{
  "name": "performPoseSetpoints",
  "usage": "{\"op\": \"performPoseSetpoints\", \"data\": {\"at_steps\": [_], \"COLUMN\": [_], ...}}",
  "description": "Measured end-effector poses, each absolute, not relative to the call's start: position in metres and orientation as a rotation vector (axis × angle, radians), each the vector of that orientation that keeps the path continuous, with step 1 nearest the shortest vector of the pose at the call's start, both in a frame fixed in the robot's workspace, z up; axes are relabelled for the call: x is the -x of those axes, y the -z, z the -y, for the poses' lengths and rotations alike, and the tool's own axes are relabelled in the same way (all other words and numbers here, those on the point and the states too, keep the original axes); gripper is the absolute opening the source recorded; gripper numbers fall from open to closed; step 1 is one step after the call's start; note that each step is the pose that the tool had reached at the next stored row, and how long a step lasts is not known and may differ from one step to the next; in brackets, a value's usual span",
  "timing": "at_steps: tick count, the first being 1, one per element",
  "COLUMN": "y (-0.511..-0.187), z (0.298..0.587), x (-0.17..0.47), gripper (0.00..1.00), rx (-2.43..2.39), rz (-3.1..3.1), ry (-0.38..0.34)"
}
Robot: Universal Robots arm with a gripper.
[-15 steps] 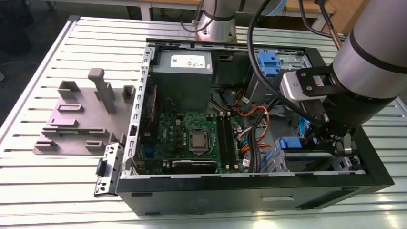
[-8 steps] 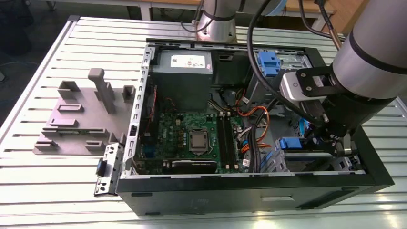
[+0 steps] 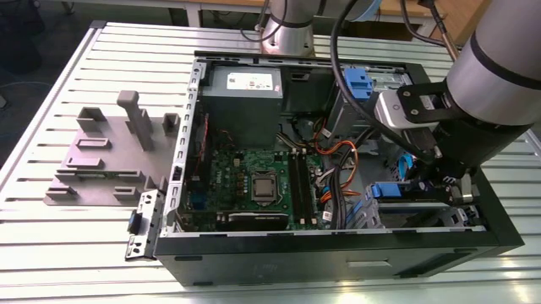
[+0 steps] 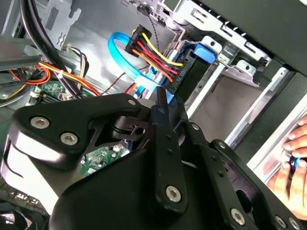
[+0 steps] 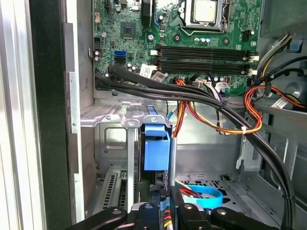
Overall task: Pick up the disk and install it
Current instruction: 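Insert the second disk wire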
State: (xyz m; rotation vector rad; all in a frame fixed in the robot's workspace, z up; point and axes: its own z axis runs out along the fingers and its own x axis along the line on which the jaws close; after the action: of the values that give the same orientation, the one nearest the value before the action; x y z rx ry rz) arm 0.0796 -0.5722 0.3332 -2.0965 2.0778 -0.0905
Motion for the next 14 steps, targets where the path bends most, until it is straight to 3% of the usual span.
{"op": "performPoseSetpoints", "data": {"at_steps": [10,14], "y": [-0.3422,-0.3425], "z": [0.572,0.572], "x": [-0.0796,-0.0796], "gripper": [0.23,0.11], "rx": [2.096,2.097], "rz": [-2.078,-2.078], "ry": [0.09,0.09]}}
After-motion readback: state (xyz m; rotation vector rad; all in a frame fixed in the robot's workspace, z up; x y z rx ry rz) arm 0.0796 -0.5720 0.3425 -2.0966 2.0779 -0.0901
